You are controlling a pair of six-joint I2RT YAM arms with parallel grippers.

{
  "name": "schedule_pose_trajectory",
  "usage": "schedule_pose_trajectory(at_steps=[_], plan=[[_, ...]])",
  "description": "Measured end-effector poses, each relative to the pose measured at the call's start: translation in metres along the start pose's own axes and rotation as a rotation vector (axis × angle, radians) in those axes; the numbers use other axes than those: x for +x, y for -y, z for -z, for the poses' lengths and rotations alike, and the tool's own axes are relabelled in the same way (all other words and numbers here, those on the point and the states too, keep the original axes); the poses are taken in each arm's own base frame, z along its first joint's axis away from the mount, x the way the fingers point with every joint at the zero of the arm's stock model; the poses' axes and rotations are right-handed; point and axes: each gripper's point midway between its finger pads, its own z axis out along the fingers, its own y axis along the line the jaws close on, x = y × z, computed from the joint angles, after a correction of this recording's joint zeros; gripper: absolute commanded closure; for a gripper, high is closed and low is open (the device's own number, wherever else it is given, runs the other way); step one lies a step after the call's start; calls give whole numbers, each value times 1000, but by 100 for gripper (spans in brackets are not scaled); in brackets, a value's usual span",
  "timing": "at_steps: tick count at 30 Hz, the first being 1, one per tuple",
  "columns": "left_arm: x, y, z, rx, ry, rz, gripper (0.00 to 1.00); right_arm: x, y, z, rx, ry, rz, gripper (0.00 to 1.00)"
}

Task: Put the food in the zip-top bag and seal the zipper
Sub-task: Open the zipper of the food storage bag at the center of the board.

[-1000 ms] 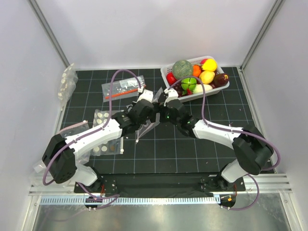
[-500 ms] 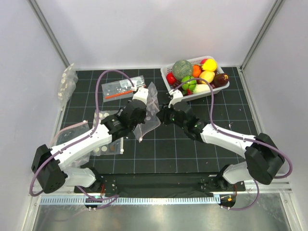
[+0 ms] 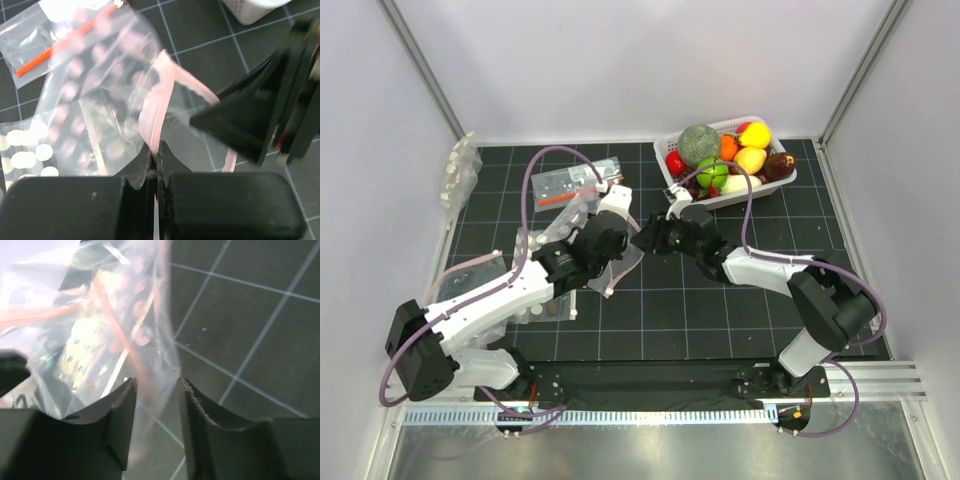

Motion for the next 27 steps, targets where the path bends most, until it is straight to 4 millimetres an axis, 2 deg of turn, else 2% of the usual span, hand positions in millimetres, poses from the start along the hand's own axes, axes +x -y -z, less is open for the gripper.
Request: schedule_pose_trajectory(at_steps=[3,4,6,11,15,19,22,27], plan=[[11,1,-10,-20,-32,-24,100,-3,19,0,15,3,-44,33],[15,2,-14,-29,-46,-35,100,-3,21,1,19,7,-49,27],[25,3,-22,-41,-78,-55,100,-3,20,5,19,8,-47,21],[40,3,-38,-67,-132,-81,100,-15,12,23,28,51,-24,18],[42,-4,-42,-83,-143,-74,100,-33,8,41,55,115,-4,14],[40,-5,-43,-79,-143,-63,100,-54,15,62,133,197,11,11],[37,-4,-41,-66,-135,-55,100,-74,33,78,234,263,5,0],[24,-3,-32,-41,-98,-27,100,-115,73,103,517,348,31,0]])
